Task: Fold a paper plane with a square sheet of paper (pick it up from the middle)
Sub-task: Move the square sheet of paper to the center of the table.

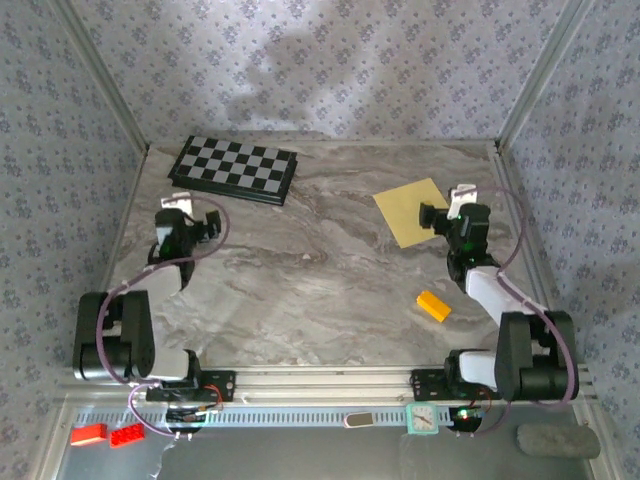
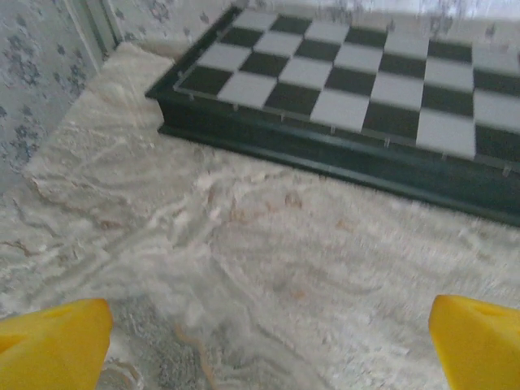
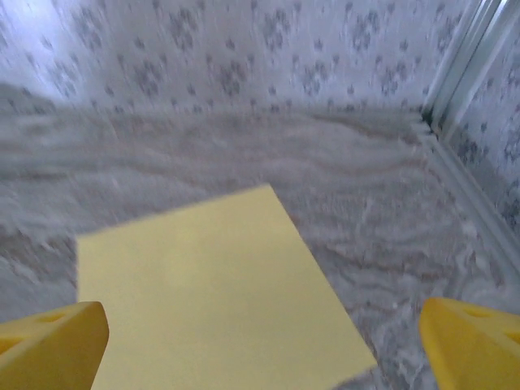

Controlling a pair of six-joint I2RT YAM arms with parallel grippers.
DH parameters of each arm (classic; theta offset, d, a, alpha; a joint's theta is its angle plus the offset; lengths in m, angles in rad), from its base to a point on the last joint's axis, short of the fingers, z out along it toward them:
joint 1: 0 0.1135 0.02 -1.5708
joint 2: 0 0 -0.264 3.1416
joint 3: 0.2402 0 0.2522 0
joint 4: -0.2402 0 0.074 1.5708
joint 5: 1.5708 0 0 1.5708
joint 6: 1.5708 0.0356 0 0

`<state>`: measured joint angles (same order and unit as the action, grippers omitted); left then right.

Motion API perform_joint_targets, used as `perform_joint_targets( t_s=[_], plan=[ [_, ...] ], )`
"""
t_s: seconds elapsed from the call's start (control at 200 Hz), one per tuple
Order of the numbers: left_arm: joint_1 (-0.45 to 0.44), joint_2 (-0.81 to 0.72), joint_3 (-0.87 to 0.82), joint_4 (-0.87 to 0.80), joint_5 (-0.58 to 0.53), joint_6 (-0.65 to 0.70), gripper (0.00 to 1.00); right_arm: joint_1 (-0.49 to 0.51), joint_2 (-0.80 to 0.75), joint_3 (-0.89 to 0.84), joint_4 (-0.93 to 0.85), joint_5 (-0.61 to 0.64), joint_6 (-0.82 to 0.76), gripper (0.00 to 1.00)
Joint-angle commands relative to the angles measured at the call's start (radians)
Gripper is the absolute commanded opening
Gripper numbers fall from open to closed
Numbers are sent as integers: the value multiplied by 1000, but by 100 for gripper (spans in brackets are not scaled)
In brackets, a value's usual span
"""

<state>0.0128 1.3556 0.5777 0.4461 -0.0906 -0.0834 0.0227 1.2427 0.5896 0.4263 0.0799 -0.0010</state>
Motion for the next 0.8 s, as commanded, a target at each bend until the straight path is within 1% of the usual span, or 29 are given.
perform_joint_targets(
  t_s=[0.0, 0.04, 0.125, 0.2, 0.25, 0.325, 0.41, 0.54, 0.56, 0.65, 0.795],
  plan=[
    [1, -68, 108, -255, 18, -113, 100, 16, -26, 93, -221, 17, 118, 100],
    [0, -76, 145, -321, 49, -167, 100, 15, -18, 130, -278, -2, 153, 100],
    [-1, -65, 234, -469, 111, -322, 100, 15, 27, 207, -382, -46, 176, 100],
    [-2, -23, 312, -579, 195, -427, 100, 0, 98, 297, -490, -52, 282, 100],
    [-7, 5, 332, -590, 269, -471, 100, -27, 163, 354, -555, -116, 340, 100],
    [-24, 38, 334, -569, 347, -550, 100, -64, 262, 427, -596, -235, 386, 100],
    [-54, 83, 330, -512, 462, -603, 100, -81, 366, 496, -630, -296, 401, 100],
    [-131, 123, 331, -487, 474, -625, 100, -96, 510, 593, -683, -327, 416, 100],
    [-144, 127, 331, -483, 471, -626, 100, -99, 533, 638, -695, -329, 421, 100],
    [-199, 157, 339, -475, 469, -639, 100, -111, 629, 722, -741, -356, 435, 100],
    [-267, 208, 350, -461, 476, -671, 100, -111, 739, 810, -778, -366, 448, 100]
  ],
)
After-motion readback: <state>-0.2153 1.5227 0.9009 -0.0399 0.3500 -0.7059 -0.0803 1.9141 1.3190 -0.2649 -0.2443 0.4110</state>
